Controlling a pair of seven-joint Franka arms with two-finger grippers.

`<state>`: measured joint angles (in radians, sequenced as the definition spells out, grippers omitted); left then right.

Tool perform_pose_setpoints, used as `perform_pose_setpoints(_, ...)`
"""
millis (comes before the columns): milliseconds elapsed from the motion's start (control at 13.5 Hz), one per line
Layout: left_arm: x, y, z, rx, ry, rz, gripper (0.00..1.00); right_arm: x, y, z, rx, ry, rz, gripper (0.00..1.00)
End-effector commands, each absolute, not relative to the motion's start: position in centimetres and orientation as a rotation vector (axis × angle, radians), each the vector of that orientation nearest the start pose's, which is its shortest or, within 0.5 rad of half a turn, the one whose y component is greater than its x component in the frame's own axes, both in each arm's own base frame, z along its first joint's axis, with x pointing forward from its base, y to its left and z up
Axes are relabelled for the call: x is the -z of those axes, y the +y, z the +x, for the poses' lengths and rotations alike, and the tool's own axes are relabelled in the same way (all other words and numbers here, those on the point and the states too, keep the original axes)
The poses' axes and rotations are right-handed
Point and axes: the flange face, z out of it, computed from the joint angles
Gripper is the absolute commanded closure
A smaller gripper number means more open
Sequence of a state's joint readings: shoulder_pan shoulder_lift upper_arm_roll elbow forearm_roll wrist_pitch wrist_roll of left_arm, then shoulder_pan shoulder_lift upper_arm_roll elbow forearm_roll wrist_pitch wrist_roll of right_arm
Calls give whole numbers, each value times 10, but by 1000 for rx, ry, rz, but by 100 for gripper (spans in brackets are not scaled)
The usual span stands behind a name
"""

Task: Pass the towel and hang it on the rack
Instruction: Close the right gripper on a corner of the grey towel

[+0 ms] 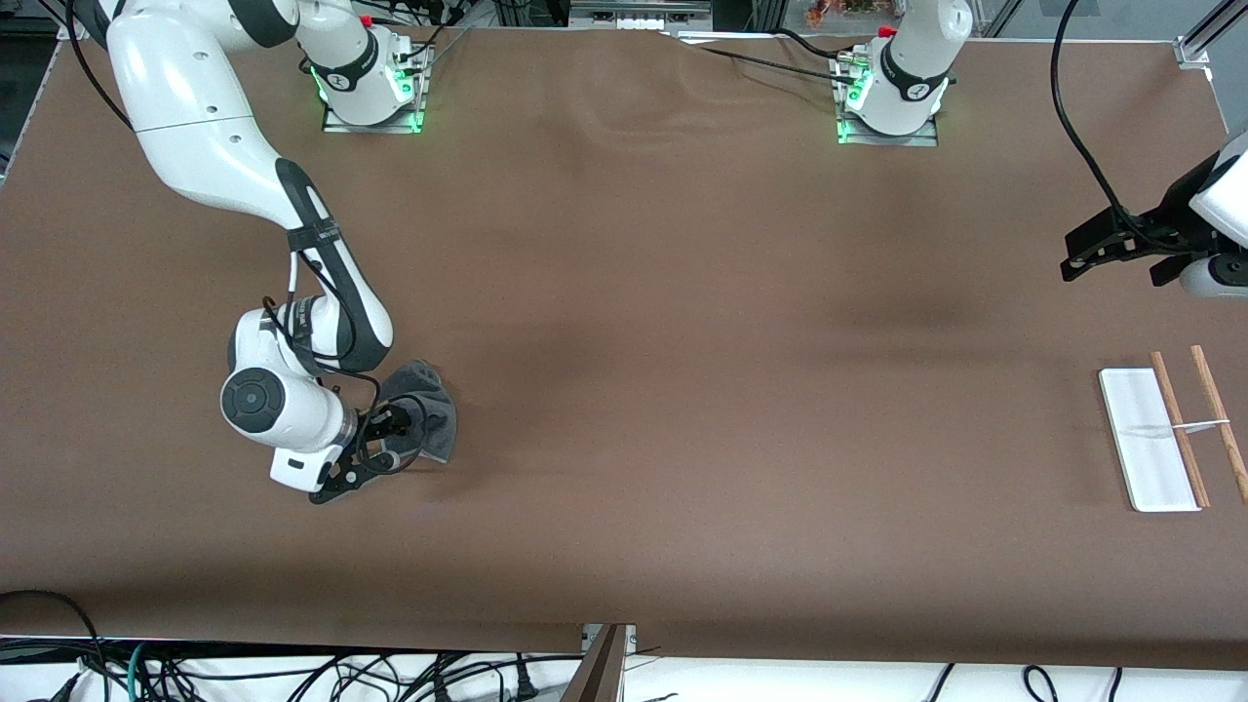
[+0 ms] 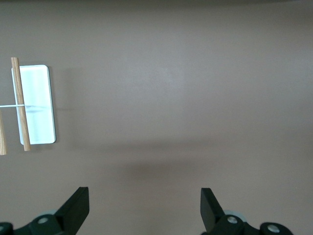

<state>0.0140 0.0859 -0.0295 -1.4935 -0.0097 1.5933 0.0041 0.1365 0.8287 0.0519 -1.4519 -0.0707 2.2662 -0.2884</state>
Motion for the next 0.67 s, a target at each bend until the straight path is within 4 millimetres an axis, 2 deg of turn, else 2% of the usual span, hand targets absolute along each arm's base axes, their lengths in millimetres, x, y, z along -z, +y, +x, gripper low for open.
perform_pose_setpoints(0, -622, -26, 586, 38, 79, -3162, 0, -186, 129, 712, 20, -806, -3034, 1)
perform_pose_setpoints(74, -625, -34, 583, 40, 101, -3166, 0, -184, 129, 711, 20, -806, -3034, 4)
perform_pose_setpoints(148, -626, -41, 581, 36, 121, -3159, 0, -184, 129, 711, 20, -804, -3034, 15)
perform_pose_setpoints(222, -626, -38, 582, 38, 116, -3157, 0, -183, 129, 711, 17, -804, -3034, 25)
perform_pose_setpoints(444, -626, -41, 583, 50, 123, -3160, 0, -183, 130, 711, 17, -808, -3033, 38)
perform_pose_setpoints(593, -626, -44, 583, 50, 130, -3164, 0, -180, 130, 711, 13, -808, -3032, 52)
